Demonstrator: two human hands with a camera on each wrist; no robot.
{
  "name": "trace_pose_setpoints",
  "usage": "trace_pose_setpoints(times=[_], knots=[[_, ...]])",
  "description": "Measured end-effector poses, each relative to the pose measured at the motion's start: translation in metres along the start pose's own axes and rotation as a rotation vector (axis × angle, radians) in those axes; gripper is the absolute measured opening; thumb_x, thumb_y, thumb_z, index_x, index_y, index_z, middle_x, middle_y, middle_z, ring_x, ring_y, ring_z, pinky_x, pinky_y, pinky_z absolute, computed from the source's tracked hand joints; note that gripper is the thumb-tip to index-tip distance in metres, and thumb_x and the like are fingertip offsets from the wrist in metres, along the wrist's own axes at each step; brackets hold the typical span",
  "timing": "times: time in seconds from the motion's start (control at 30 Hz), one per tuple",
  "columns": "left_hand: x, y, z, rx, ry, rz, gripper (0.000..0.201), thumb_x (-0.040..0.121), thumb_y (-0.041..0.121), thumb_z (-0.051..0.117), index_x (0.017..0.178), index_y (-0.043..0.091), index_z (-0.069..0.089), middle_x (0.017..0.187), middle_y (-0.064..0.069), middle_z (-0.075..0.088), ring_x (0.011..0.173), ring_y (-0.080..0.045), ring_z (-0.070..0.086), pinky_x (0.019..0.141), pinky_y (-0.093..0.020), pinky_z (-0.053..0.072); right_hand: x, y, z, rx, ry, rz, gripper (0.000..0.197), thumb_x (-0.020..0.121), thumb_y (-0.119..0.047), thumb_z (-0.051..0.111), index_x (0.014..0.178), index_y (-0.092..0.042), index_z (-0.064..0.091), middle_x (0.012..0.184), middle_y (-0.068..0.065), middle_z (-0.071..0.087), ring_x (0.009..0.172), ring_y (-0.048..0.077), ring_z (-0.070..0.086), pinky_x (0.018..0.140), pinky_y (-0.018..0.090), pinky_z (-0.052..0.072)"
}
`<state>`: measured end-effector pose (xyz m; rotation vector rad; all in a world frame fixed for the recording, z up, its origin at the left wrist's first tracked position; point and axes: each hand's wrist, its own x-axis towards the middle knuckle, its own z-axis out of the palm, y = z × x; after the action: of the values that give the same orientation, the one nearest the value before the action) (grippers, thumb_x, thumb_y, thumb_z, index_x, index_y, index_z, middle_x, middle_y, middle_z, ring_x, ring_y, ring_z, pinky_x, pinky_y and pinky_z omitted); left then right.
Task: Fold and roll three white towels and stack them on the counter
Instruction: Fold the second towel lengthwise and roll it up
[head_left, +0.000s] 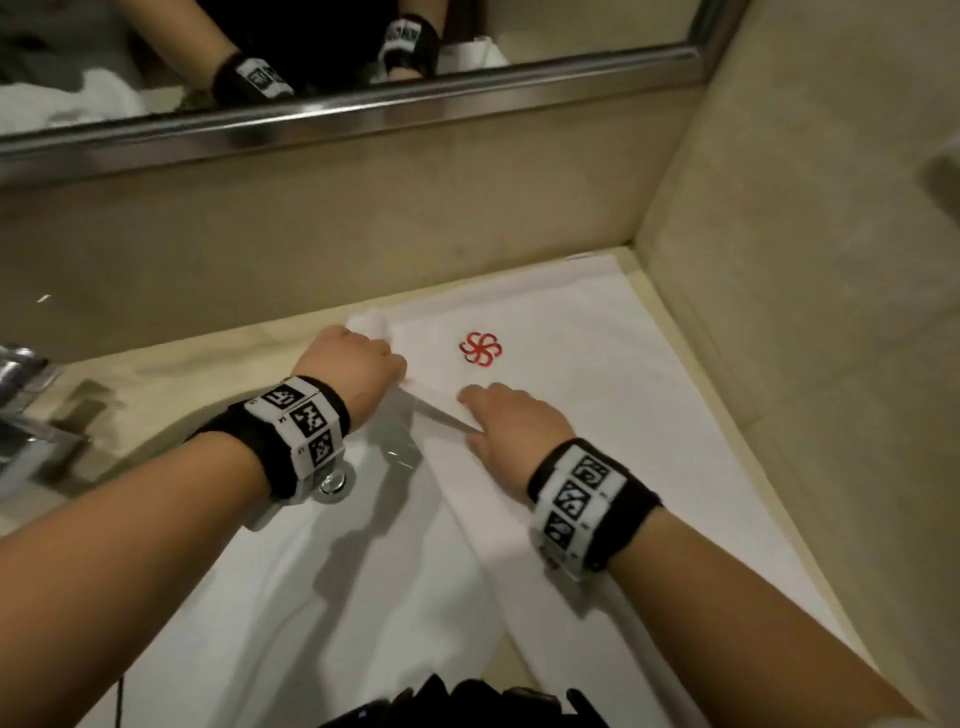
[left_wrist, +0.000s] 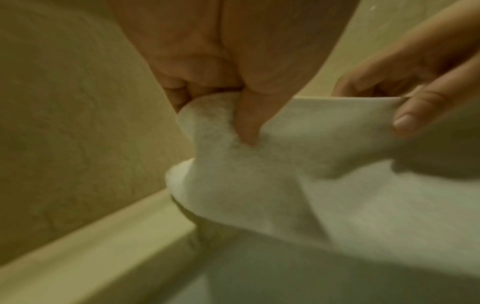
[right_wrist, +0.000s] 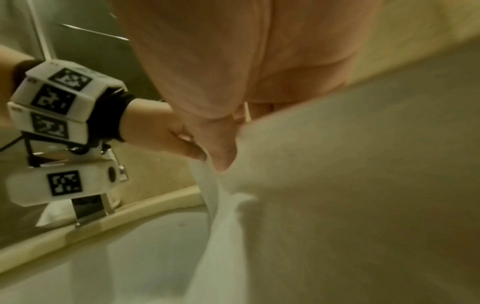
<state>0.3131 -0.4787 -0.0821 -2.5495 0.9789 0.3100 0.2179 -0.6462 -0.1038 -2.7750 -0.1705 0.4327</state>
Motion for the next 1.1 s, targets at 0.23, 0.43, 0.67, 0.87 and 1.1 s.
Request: trace_pose_setpoints(times=[0.23, 0.43, 0.67, 0.87, 1.1], knots=[[0.018, -0.016, -0.068, -0.222, 0.452, -0.068, 0.021, 0.088, 0.023, 0.047, 0.102, 0.026, 0.062, 0.111, -0.001, 0.063, 0.110, -0.026, 0.051, 0.104, -0.037, 0.020, 0.014, 0.010, -0.051, 0.285, 0.311, 0.052, 0.029, 0.097, -0.029, 0.035, 0.097, -0.006, 0.054, 0.101, 0.022, 0.063, 0.095, 0.036, 0.058, 0.072, 0.035, 0.036], [0.054, 0.010, -0.087, -0.675, 0.554, -0.250, 0.058, 0.084, 0.022, 0.057, 0.137, 0.021, 0.034, 0.140, -0.011, 0.040, 0.130, -0.031, 0.035, 0.109, -0.044, 0.023, -0.014, 0.133, -0.085, 0.340, 0.414, 0.602, 0.036, 0.096, -0.024, 0.035, 0.098, 0.004, 0.057, 0.108, 0.030, 0.060, 0.100, 0.039, 0.055, 0.075, 0.033, 0.034], [0.079, 0.048, -0.013, -1.322, 0.010, -0.476, 0.042, 0.086, 0.025, 0.061, 0.122, 0.007, 0.050, 0.108, -0.014, 0.063, 0.103, -0.031, 0.061, 0.095, -0.039, 0.048, -0.009, 0.177, -0.049, 0.245, 0.128, 0.709, 0.040, 0.092, -0.023, 0.046, 0.127, -0.004, 0.045, 0.129, 0.019, 0.054, 0.117, 0.034, 0.050, 0.096, 0.035, 0.039], [0.102, 0.059, -0.012, -1.634, 0.036, -0.499, 0.049, 0.076, 0.027, 0.073, 0.116, 0.009, 0.051, 0.083, -0.003, 0.066, 0.076, -0.022, 0.064, 0.081, -0.037, 0.053, 0.026, 0.179, -0.059, 0.138, 0.220, 0.548, 0.038, 0.086, -0.018, 0.054, 0.122, -0.008, 0.045, 0.126, 0.017, 0.050, 0.111, 0.034, 0.051, 0.090, 0.033, 0.041], [0.120, 0.069, -0.017, -1.089, -0.012, -0.397, 0.052, 0.074, 0.040, 0.071, 0.114, 0.018, 0.046, 0.091, 0.005, 0.054, 0.083, -0.018, 0.051, 0.072, -0.027, 0.037, 0.053, 0.190, -0.057, 0.055, 0.092, 0.579, 0.015, 0.088, -0.005, 0.044, 0.098, -0.008, 0.054, 0.107, 0.015, 0.061, 0.092, 0.030, 0.056, 0.069, 0.028, 0.038]])
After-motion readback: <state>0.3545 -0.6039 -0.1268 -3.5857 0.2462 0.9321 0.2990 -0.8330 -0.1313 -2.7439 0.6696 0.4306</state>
